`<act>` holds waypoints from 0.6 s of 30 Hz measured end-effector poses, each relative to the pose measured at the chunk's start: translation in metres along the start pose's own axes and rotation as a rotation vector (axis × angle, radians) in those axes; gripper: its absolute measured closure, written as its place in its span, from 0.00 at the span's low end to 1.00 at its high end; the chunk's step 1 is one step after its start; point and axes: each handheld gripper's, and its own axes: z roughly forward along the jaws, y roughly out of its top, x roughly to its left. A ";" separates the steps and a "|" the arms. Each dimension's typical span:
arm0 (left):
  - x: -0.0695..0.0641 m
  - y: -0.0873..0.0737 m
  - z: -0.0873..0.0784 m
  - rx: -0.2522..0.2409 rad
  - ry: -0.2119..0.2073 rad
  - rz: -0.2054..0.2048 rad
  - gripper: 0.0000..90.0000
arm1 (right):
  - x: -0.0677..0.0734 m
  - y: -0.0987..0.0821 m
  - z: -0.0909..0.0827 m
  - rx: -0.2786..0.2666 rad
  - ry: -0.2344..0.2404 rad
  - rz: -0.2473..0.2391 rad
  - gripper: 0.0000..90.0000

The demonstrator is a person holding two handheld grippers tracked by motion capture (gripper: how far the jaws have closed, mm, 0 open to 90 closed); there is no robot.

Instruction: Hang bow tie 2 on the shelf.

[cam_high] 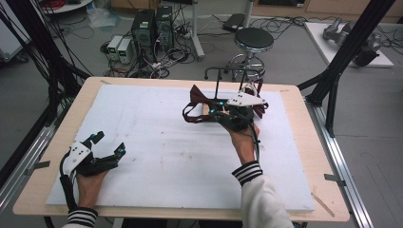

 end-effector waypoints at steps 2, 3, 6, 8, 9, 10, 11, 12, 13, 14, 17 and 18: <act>0.000 0.000 0.000 0.000 0.000 -0.001 0.11 | -0.003 -0.001 -0.001 -0.015 -0.020 0.023 0.87; 0.000 0.000 0.000 0.000 0.001 0.001 0.11 | -0.005 -0.001 -0.002 -0.019 -0.022 0.035 0.86; 0.000 0.000 0.000 0.000 0.001 0.001 0.11 | -0.009 -0.003 -0.002 -0.024 -0.028 0.062 0.86; 0.000 0.000 0.000 -0.001 0.001 0.001 0.11 | -0.011 -0.004 -0.002 -0.028 -0.039 0.067 0.86; 0.000 0.000 0.000 0.000 0.001 0.001 0.11 | -0.012 -0.004 -0.003 -0.032 -0.047 0.071 0.86; 0.000 0.000 0.000 0.000 0.001 0.001 0.11 | -0.013 -0.004 -0.003 -0.034 -0.059 0.077 0.86; 0.000 0.000 0.000 0.000 0.001 0.001 0.11 | -0.014 -0.004 -0.004 -0.039 -0.069 0.079 0.86; 0.000 0.000 0.000 0.000 0.001 0.001 0.11 | -0.015 -0.004 -0.004 -0.043 -0.073 0.081 0.86; 0.000 0.000 0.000 0.000 0.001 0.001 0.11 | -0.015 -0.005 -0.004 -0.044 -0.085 0.083 0.87; 0.000 0.000 0.000 0.000 0.001 0.001 0.11 | -0.016 -0.005 -0.004 -0.047 -0.096 0.088 0.87; 0.000 0.000 0.000 0.000 0.001 0.001 0.11 | -0.019 -0.006 -0.004 -0.064 -0.116 0.117 0.88; 0.000 0.000 0.000 0.000 0.001 0.001 0.11 | -0.020 -0.006 -0.004 -0.069 -0.120 0.132 0.88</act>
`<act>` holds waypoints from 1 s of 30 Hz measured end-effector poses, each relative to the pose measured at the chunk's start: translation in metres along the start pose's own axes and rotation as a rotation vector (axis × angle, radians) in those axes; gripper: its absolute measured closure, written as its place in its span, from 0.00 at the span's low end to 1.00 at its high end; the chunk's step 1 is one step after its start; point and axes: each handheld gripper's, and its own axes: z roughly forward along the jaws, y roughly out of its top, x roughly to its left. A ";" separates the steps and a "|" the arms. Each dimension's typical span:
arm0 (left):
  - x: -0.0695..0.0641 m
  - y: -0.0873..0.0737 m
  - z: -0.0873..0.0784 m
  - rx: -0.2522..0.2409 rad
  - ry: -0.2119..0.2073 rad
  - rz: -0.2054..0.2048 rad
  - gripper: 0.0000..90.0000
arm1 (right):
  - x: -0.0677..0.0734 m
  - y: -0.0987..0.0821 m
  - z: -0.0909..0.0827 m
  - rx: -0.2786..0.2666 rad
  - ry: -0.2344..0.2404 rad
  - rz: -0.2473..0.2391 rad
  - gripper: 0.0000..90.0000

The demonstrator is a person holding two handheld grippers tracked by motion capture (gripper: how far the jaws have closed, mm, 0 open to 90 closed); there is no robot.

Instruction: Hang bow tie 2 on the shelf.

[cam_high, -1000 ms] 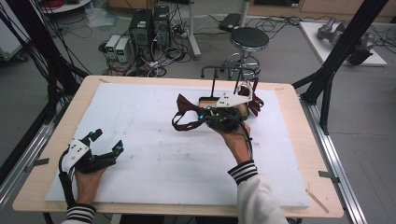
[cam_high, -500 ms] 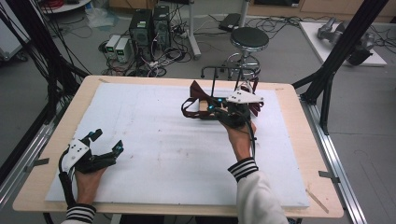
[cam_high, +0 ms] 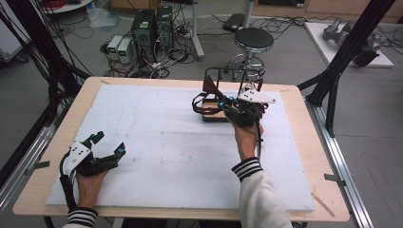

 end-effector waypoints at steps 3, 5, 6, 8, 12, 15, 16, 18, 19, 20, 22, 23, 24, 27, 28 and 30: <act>0.000 0.000 0.000 0.000 0.000 0.000 0.11 | -0.004 -0.001 0.001 -0.015 -0.013 0.029 0.88; 0.000 0.000 0.000 0.001 0.000 0.000 0.11 | -0.005 -0.002 0.002 -0.024 -0.023 0.045 0.88; 0.000 0.000 0.000 0.001 0.000 0.000 0.11 | -0.007 -0.003 0.002 -0.031 -0.029 0.049 0.88; 0.000 0.000 0.000 0.001 0.000 -0.001 0.11 | -0.009 -0.003 0.002 -0.048 -0.042 0.072 0.88; 0.000 0.000 0.000 0.002 0.000 -0.001 0.11 | -0.013 -0.005 0.004 -0.062 -0.059 0.096 0.89; 0.000 0.000 0.000 0.001 0.000 -0.001 0.11 | -0.015 -0.005 0.005 -0.076 -0.080 0.102 0.89; 0.000 0.000 0.000 0.002 -0.001 -0.001 0.11 | -0.015 -0.005 0.005 -0.082 -0.082 0.107 0.89; 0.000 0.000 0.000 0.002 -0.001 -0.001 0.11 | -0.016 -0.004 0.007 -0.078 -0.091 0.106 0.89; 0.000 0.000 0.000 0.004 -0.002 -0.001 0.11 | -0.017 -0.004 0.007 -0.076 -0.091 0.107 0.89; 0.000 0.000 0.000 0.002 -0.001 -0.001 0.11 | -0.017 -0.003 0.008 -0.076 -0.092 0.109 0.89; 0.000 0.000 0.000 0.004 -0.002 -0.001 0.11 | -0.019 -0.001 0.009 -0.086 -0.102 0.104 0.89; 0.000 0.000 0.000 0.005 -0.002 0.000 0.11 | -0.019 0.000 0.009 -0.094 -0.106 0.108 0.89; 0.000 0.000 0.000 0.005 -0.002 0.000 0.11 | -0.020 0.001 0.010 -0.091 -0.112 0.116 0.89; 0.000 0.000 0.000 0.004 -0.002 -0.001 0.11 | -0.022 0.003 0.011 -0.102 -0.115 0.134 0.89; 0.000 0.000 0.000 0.004 -0.002 -0.002 0.11 | -0.023 0.004 0.012 -0.104 -0.116 0.135 0.89; 0.000 0.000 0.000 0.005 -0.002 -0.001 0.11 | -0.024 0.005 0.014 -0.107 -0.122 0.139 0.89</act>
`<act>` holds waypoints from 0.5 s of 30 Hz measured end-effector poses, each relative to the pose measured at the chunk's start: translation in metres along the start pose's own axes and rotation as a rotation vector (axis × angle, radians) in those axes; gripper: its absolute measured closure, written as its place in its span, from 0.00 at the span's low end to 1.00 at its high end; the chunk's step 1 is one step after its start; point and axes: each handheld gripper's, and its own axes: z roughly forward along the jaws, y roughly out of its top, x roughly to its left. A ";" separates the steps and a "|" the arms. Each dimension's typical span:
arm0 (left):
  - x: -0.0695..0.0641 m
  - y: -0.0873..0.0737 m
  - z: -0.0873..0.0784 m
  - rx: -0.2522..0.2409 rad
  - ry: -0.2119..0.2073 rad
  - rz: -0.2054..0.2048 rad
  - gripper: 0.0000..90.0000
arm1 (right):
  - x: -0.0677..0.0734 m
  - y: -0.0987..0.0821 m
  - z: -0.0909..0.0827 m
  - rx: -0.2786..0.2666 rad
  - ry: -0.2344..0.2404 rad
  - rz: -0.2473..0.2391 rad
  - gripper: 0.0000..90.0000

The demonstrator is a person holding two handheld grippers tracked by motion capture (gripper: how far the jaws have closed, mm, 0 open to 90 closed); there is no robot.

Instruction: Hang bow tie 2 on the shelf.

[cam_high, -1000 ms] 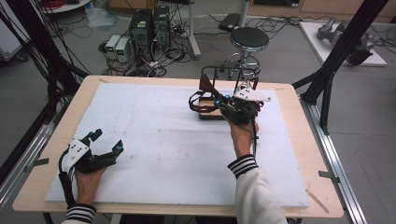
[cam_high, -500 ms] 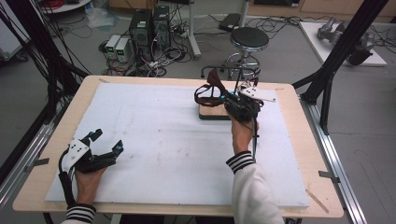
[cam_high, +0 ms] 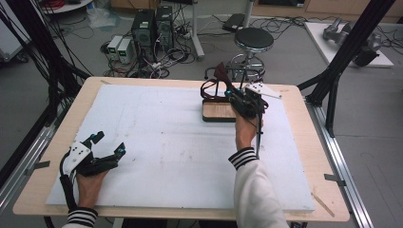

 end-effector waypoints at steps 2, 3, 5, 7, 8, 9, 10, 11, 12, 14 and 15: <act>0.000 0.000 0.000 -0.001 0.000 -0.001 0.11 | 0.000 0.000 0.001 -0.007 -0.005 0.007 0.89; 0.000 0.000 0.000 -0.001 0.000 0.000 0.11 | -0.001 -0.001 0.002 -0.004 -0.008 0.011 0.89; 0.000 0.000 0.000 -0.001 -0.001 -0.002 0.11 | -0.002 -0.002 0.004 -0.004 -0.011 0.021 0.89; 0.000 0.000 0.000 -0.001 -0.001 -0.001 0.11 | -0.003 -0.003 0.005 -0.009 -0.015 0.032 0.89; 0.000 0.000 0.000 -0.001 -0.001 -0.001 0.11 | -0.003 -0.003 0.006 -0.011 -0.014 0.038 0.89; 0.000 0.000 0.000 -0.001 -0.001 -0.001 0.11 | -0.003 -0.003 0.007 -0.010 -0.017 0.038 0.89; 0.000 0.000 0.000 -0.001 -0.001 -0.001 0.11 | -0.003 -0.004 0.008 -0.007 -0.021 0.035 0.89; 0.000 0.000 0.000 0.000 -0.001 -0.001 0.11 | -0.003 -0.004 0.009 -0.004 -0.024 0.037 0.89; 0.000 0.000 0.000 0.000 -0.001 -0.001 0.11 | -0.003 -0.005 0.010 -0.008 -0.029 0.038 0.89; 0.000 0.000 0.000 0.000 -0.002 -0.001 0.11 | -0.004 -0.006 0.012 -0.015 -0.042 0.045 0.89; 0.000 0.000 0.000 0.000 -0.001 -0.001 0.11 | -0.004 -0.007 0.013 -0.011 -0.044 0.048 0.89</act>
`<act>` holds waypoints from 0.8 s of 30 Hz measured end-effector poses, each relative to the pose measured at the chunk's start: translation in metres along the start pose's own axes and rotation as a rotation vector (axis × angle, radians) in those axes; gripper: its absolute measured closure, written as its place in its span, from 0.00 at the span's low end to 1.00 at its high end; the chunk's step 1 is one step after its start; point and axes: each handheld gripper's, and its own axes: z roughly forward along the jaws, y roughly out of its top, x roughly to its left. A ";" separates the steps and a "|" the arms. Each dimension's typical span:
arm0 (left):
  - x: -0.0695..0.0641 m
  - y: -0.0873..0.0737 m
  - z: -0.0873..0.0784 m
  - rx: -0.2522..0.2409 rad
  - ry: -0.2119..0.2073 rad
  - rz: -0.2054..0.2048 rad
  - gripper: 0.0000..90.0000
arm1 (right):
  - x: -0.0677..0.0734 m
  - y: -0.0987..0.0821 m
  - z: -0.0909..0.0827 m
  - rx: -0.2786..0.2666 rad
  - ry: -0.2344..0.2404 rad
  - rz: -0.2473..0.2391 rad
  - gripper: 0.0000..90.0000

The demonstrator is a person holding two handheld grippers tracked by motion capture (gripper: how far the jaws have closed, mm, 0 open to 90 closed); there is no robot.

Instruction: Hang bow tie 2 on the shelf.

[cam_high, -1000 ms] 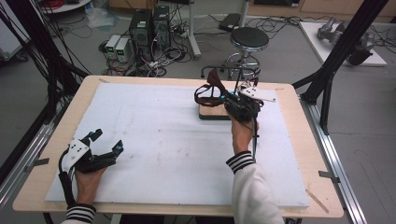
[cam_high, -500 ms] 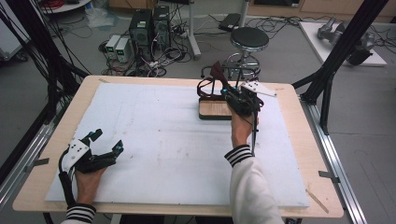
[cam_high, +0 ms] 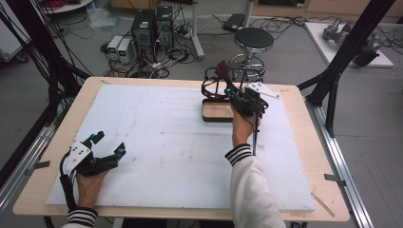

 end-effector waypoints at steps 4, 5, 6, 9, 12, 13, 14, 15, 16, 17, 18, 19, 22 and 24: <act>0.000 0.000 0.000 0.001 0.000 0.001 0.11 | -0.002 -0.003 0.004 -0.002 -0.010 0.016 0.89; 0.000 0.000 0.000 0.002 0.000 0.001 0.11 | -0.002 -0.003 0.004 -0.007 -0.014 0.019 0.89; 0.000 0.000 0.000 0.002 0.000 0.001 0.11 | -0.002 -0.004 0.005 -0.009 -0.014 0.024 0.89; 0.000 0.000 0.000 0.002 -0.001 0.001 0.11 | -0.004 -0.003 0.009 0.005 -0.021 0.029 0.89; 0.000 0.000 0.000 0.001 -0.001 0.001 0.11 | -0.003 0.000 0.011 -0.008 -0.026 0.024 0.89; 0.000 0.000 0.000 0.000 -0.002 0.000 0.11 | -0.001 0.004 0.014 -0.002 -0.023 0.021 0.89; 0.000 0.000 0.000 0.000 -0.003 0.000 0.11 | 0.000 0.005 0.015 0.002 -0.024 0.019 0.89; 0.000 0.000 0.000 0.001 -0.003 0.001 0.11 | 0.000 0.005 0.017 0.004 -0.029 0.016 0.89; 0.000 0.000 0.000 0.001 -0.002 0.000 0.11 | 0.000 0.005 0.017 0.000 -0.032 0.017 0.89; 0.000 0.000 0.000 -0.001 -0.002 0.001 0.11 | 0.000 0.004 0.018 0.006 -0.033 0.022 0.89; 0.000 0.000 0.000 0.000 -0.002 0.001 0.11 | 0.000 0.003 0.019 0.012 -0.037 0.026 0.89; 0.001 0.000 -0.001 0.001 -0.003 0.001 0.11 | -0.001 0.002 0.019 0.016 -0.036 0.026 0.89; 0.001 0.000 0.000 0.001 -0.004 0.001 0.11 | -0.002 0.002 0.020 0.014 -0.041 0.034 0.89; 0.001 0.000 0.000 0.001 -0.005 0.001 0.11 | -0.003 0.001 0.021 0.020 -0.046 0.035 0.89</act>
